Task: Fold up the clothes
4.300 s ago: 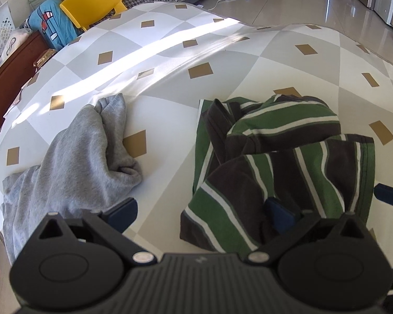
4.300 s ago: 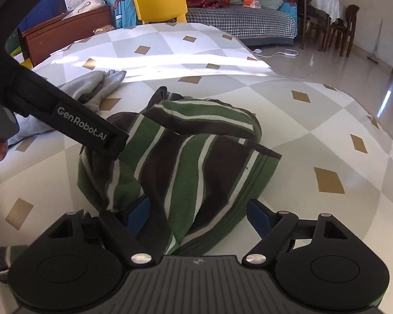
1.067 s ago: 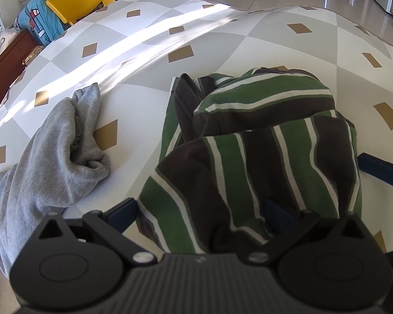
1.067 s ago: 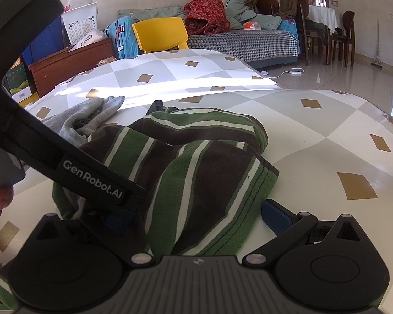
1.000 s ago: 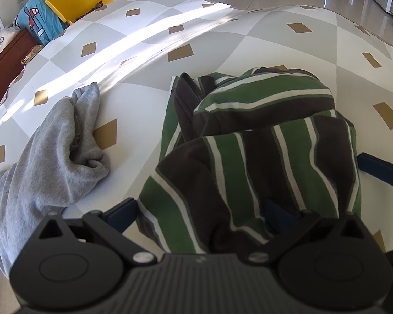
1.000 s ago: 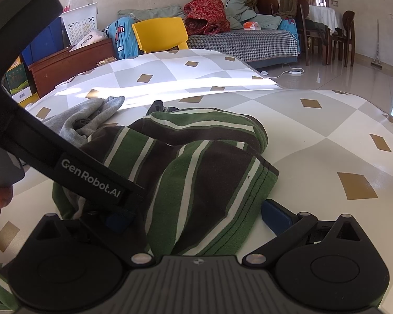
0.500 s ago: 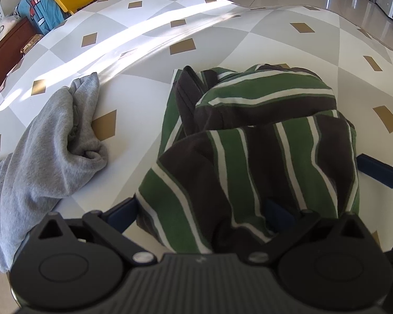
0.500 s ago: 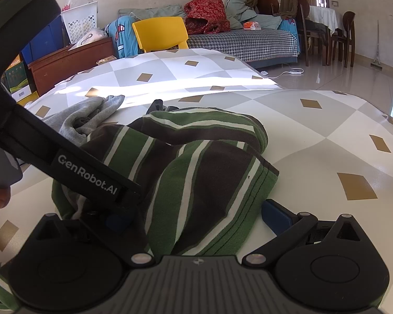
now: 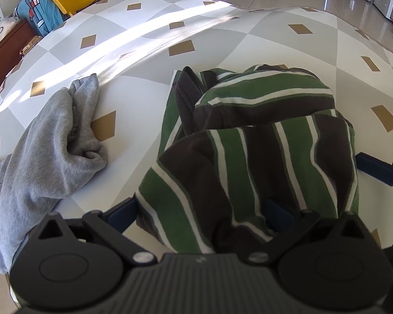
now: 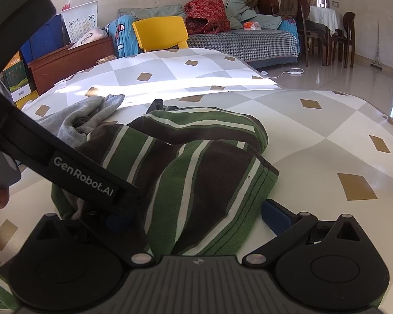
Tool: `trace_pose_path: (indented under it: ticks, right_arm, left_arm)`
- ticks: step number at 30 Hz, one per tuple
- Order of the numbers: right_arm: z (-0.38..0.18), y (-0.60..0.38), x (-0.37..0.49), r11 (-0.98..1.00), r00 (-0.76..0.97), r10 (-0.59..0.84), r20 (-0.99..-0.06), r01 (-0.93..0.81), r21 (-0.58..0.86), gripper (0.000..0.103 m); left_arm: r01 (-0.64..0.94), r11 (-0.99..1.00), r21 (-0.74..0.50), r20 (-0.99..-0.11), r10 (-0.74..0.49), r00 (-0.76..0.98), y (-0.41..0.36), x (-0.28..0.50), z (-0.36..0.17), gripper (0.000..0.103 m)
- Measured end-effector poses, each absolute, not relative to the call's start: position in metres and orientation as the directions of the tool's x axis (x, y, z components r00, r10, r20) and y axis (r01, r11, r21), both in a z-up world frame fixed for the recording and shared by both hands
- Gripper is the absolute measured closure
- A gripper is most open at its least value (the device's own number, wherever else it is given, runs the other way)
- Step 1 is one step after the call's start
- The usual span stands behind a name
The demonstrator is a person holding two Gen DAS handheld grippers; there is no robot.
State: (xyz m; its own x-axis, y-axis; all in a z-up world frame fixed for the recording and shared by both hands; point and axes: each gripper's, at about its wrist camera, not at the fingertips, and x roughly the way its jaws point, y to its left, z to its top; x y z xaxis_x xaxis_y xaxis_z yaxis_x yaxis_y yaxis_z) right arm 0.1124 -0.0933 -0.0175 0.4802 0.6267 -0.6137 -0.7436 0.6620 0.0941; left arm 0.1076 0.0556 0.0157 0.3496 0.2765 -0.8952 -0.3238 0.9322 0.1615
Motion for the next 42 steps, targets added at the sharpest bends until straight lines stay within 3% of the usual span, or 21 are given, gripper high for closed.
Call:
trace_pose_path:
  ticks: [42]
  right_arm:
    - [-0.0177, -0.0947, 0.1128, 0.663, 0.483, 0.622, -0.616, -0.744, 0.086, 0.0]
  left_arm:
    - [-0.335, 0.928, 0.163, -0.891, 0.284, 0.354, 0.0546, 0.1075, 0.0157, 0.0]
